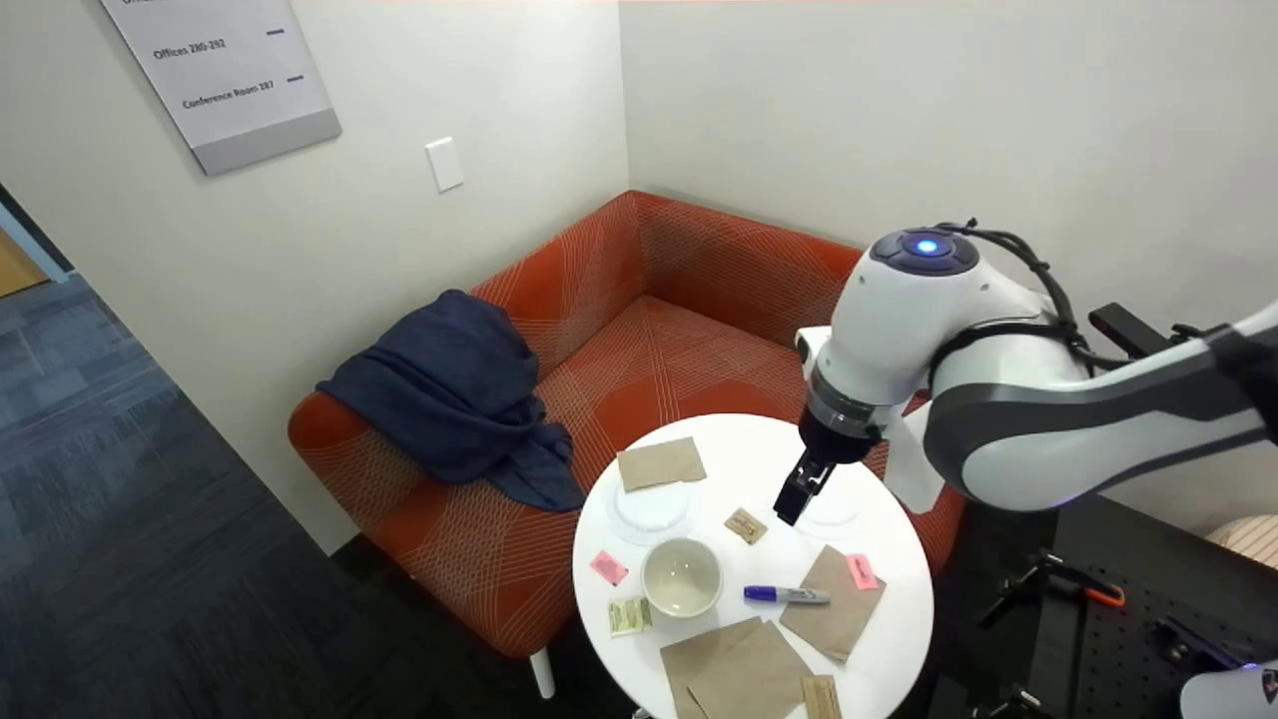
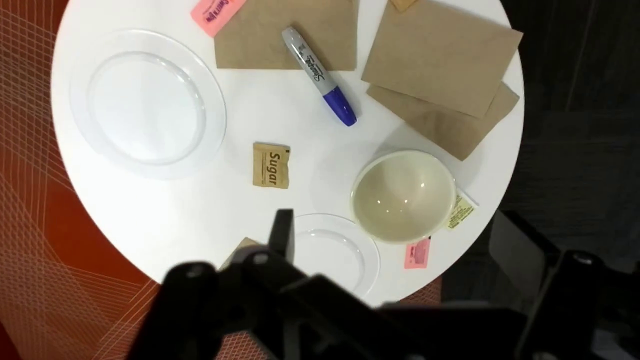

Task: Move the bowl to the other side of the table

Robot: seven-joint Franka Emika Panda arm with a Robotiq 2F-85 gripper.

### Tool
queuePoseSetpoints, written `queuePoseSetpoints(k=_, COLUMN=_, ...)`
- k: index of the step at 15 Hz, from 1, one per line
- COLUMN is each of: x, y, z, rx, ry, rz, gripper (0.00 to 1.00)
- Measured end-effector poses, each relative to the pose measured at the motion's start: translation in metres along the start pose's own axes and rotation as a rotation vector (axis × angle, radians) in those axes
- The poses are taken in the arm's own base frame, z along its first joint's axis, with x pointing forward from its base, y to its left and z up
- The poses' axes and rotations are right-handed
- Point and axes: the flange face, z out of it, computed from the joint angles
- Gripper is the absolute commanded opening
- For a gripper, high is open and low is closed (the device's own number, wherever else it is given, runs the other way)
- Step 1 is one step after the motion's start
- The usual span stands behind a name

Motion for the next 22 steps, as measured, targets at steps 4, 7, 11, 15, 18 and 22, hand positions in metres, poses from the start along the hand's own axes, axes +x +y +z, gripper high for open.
queuePoseSetpoints(k=4, x=0.019, y=-0.004, z=0.031, rx=0.013, ry=-0.040, rz=-0.021, gripper=1.00)
queuePoseSetpoints(k=7, x=0.031, y=-0.007, z=0.053, rx=0.040, ry=-0.040, rz=-0.051, gripper=1.00)
queuePoseSetpoints(k=11, x=0.042, y=-0.009, z=0.085, rx=0.073, ry=-0.047, rz=-0.084, gripper=1.00)
queuePoseSetpoints(k=15, x=0.049, y=-0.009, z=0.114, rx=0.084, ry=-0.068, rz=-0.094, gripper=1.00)
queuePoseSetpoints(k=18, x=0.056, y=-0.008, z=0.132, rx=0.089, ry=-0.083, rz=-0.104, gripper=1.00)
queuePoseSetpoints(k=22, x=0.064, y=-0.005, z=0.156, rx=0.091, ry=-0.104, rz=-0.114, gripper=1.00)
